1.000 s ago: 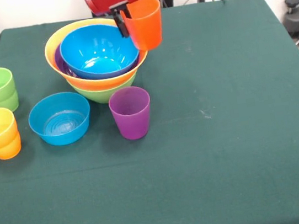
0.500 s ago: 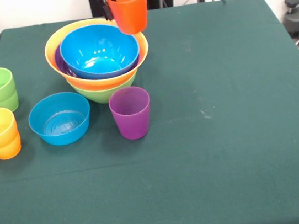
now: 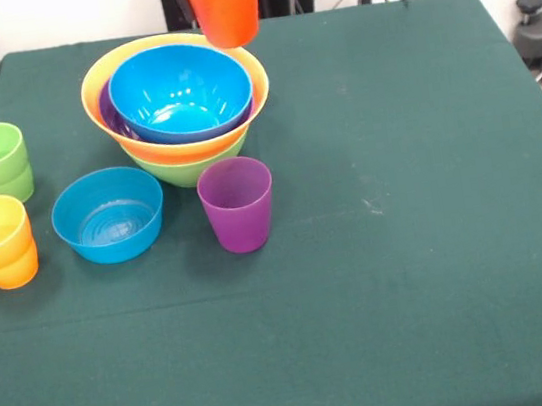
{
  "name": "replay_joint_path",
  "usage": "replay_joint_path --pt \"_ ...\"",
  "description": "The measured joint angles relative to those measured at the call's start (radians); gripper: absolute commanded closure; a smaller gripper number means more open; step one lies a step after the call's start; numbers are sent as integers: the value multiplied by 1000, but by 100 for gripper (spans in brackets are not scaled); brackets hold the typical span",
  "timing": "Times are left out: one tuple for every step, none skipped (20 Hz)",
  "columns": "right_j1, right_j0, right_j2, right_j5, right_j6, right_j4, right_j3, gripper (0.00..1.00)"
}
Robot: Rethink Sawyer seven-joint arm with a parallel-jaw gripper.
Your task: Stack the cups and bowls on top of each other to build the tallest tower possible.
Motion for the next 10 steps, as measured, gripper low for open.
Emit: replay_joint_path --pt "2 0 2 0 0 0 0 100" --pt "5 0 5 0 0 -1 0 100" --pt "6 0 6 0 0 -1 0 100" --pt "7 0 6 0 0 -2 0 100" --pt "9 0 7 0 0 -3 0 100" --pt "10 0 7 0 0 -5 -2 100" --pt "10 0 7 0 0 -5 -3 100" --pt "10 0 7 0 0 -6 -4 100" --pt "10 0 7 0 0 -6 -6 100" --pt "10 0 7 0 0 -7 -8 100"
